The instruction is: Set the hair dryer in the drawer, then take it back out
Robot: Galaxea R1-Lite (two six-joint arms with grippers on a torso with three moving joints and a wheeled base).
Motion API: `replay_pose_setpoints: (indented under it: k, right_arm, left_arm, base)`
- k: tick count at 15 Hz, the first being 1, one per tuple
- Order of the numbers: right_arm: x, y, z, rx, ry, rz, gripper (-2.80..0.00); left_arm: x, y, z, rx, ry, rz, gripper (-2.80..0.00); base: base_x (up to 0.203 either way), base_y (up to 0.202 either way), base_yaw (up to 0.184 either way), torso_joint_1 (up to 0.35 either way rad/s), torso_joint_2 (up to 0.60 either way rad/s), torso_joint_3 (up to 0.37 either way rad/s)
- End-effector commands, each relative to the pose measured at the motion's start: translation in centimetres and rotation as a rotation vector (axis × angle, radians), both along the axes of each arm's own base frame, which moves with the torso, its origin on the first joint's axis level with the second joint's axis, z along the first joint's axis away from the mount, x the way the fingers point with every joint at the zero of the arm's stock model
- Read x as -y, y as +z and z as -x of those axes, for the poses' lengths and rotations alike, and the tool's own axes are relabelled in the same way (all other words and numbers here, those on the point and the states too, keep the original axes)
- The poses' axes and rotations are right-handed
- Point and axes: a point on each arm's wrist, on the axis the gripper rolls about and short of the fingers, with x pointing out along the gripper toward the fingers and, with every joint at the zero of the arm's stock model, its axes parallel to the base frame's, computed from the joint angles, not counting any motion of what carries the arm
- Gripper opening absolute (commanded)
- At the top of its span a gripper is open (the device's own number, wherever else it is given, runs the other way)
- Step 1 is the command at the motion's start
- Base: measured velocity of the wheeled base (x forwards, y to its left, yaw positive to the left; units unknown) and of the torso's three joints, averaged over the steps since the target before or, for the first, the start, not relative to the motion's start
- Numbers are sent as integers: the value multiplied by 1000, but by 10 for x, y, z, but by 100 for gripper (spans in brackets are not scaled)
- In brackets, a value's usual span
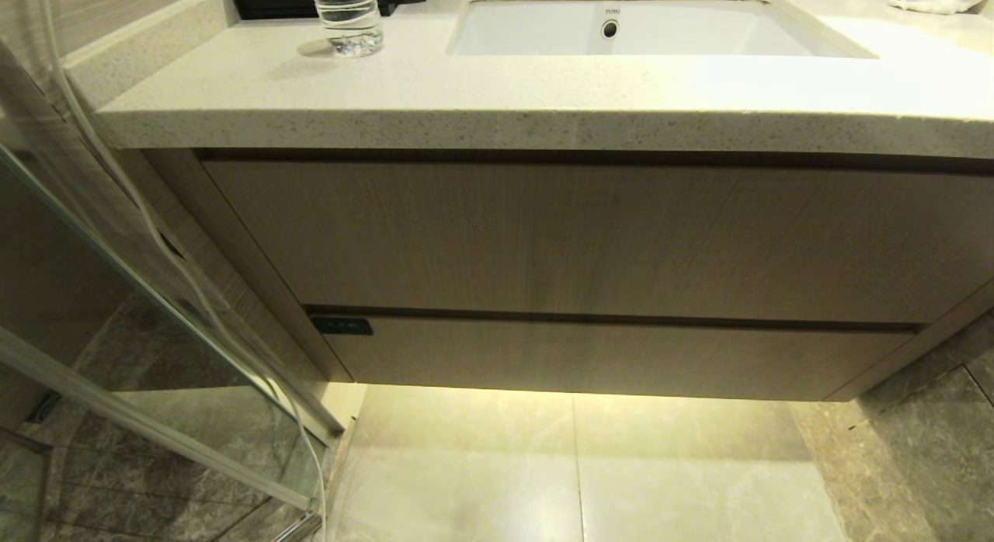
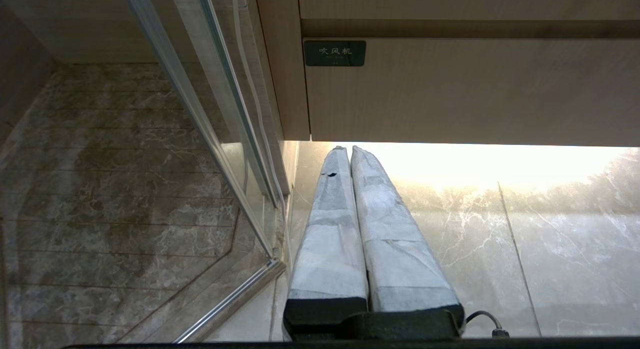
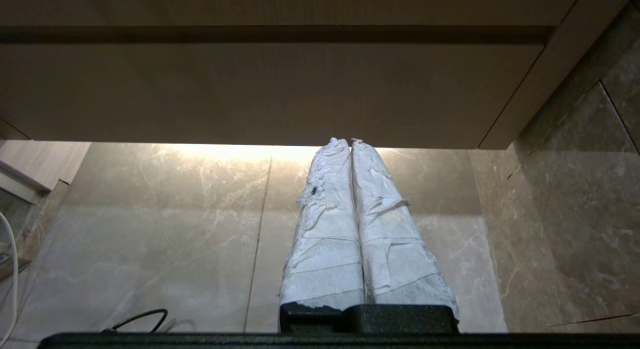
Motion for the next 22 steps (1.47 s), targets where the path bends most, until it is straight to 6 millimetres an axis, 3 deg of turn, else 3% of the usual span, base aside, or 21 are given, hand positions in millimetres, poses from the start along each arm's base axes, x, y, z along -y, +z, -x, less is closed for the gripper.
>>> replay_pose_setpoints:
  k: [1, 22]
  right_arm:
    - [0, 0, 0, -2, -2, -13, -280]
    - [0, -1, 0, -8, -3, -18, -280]
  left_arm:
    - [0, 0, 0, 0, 0, 0, -280]
    - [0, 0, 0, 0, 0, 0, -280]
  base:
    - [0, 0, 0, 0, 0, 0]
    - [0, 0, 0, 0, 0, 0]
